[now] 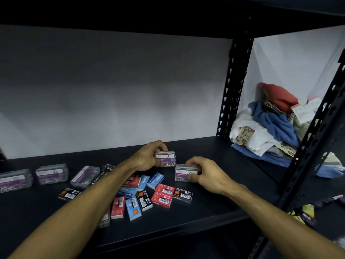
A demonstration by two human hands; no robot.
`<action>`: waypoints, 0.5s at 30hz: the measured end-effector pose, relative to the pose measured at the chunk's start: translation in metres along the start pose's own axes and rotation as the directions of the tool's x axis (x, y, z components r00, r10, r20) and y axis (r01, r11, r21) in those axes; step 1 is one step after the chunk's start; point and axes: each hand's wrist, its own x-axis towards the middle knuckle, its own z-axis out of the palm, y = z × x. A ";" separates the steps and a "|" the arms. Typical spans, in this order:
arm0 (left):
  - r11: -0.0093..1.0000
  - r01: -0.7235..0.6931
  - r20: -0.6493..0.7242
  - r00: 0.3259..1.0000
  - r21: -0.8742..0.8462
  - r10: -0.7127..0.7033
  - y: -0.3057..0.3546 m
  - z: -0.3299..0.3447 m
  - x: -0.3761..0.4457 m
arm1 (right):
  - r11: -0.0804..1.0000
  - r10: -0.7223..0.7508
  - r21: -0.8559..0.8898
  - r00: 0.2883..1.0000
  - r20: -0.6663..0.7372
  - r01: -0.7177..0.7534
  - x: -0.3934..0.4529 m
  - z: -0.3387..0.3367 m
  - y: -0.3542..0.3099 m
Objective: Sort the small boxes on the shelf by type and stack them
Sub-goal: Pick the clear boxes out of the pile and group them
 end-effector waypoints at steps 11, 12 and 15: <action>1.000 -0.023 -0.053 0.998 0.009 0.023 -0.016 -0.050 -0.033 | 0.998 -0.013 0.054 0.999 -0.033 0.015 0.029 0.006 -0.029; 1.000 -0.021 -0.060 0.998 0.018 0.022 -0.019 -0.056 -0.039 | 0.998 -0.018 0.055 0.999 -0.033 0.020 0.033 0.008 -0.034; 1.000 -0.016 -0.075 0.997 0.015 0.017 -0.029 -0.075 -0.058 | 0.997 -0.046 0.059 0.998 -0.031 0.048 0.044 0.018 -0.050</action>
